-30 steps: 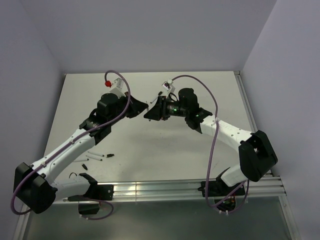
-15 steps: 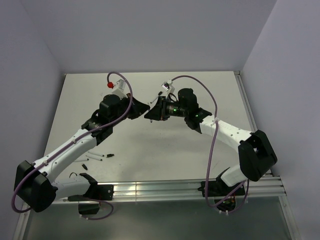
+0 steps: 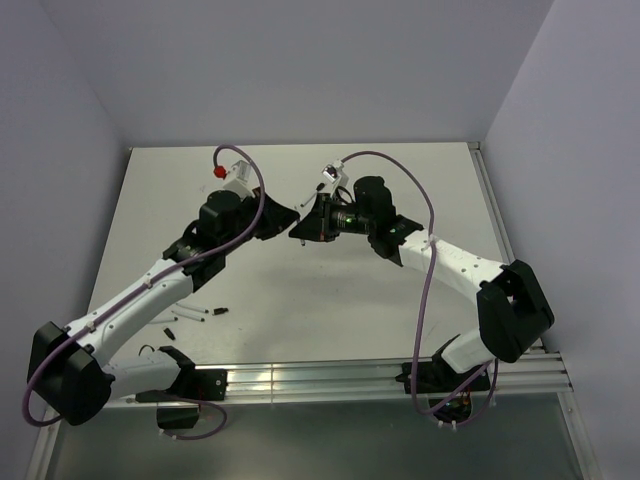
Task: Insert the pens into the pen caps
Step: Insert the pen cap onto the pen.
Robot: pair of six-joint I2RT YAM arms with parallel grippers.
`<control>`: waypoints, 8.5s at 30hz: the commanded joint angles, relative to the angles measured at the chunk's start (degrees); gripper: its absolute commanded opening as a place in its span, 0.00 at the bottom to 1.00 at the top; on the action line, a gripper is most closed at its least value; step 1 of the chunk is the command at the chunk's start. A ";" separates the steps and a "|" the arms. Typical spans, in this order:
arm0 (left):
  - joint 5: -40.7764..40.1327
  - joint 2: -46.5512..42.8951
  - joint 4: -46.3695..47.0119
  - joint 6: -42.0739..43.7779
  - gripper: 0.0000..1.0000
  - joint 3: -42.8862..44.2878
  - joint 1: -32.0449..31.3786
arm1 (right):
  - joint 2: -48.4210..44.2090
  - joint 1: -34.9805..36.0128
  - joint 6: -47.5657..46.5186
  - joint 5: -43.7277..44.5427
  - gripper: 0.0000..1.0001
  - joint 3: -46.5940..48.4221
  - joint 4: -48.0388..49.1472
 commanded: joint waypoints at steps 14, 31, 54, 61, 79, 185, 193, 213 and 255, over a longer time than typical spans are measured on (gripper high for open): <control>-40.00 -12.18 -45.68 -27.45 0.43 8.65 0.50 | 0.72 -0.11 0.35 -0.25 0.00 0.09 2.01; -34.14 -8.15 -62.37 -40.75 0.44 1.19 28.01 | 5.29 -2.31 1.22 -1.12 0.00 -0.61 3.59; -35.55 5.40 -52.62 -28.73 0.44 -4.96 43.03 | 5.55 -4.59 0.87 0.10 0.00 -1.49 3.06; -32.73 8.03 -46.90 -24.15 0.41 -7.25 45.94 | 5.29 -4.94 0.70 0.28 0.00 -1.58 2.72; -31.41 10.67 -45.67 -25.11 0.33 -8.48 46.56 | 5.03 -5.82 0.52 1.16 0.00 -1.84 2.19; 27.73 -12.70 17.69 7.33 0.00 -5.22 18.52 | -2.71 12.28 2.28 5.47 0.00 0.53 14.58; 29.24 -13.85 20.07 7.06 0.00 -6.46 17.21 | -3.23 13.34 2.28 9.06 0.00 -1.05 15.37; 29.58 -12.97 20.69 6.79 0.00 -6.90 16.59 | -7.19 13.25 1.58 12.23 0.00 -2.11 13.44; 29.15 -11.74 19.11 8.20 0.00 -6.55 14.48 | -8.60 13.16 0.61 14.43 0.00 -1.32 10.89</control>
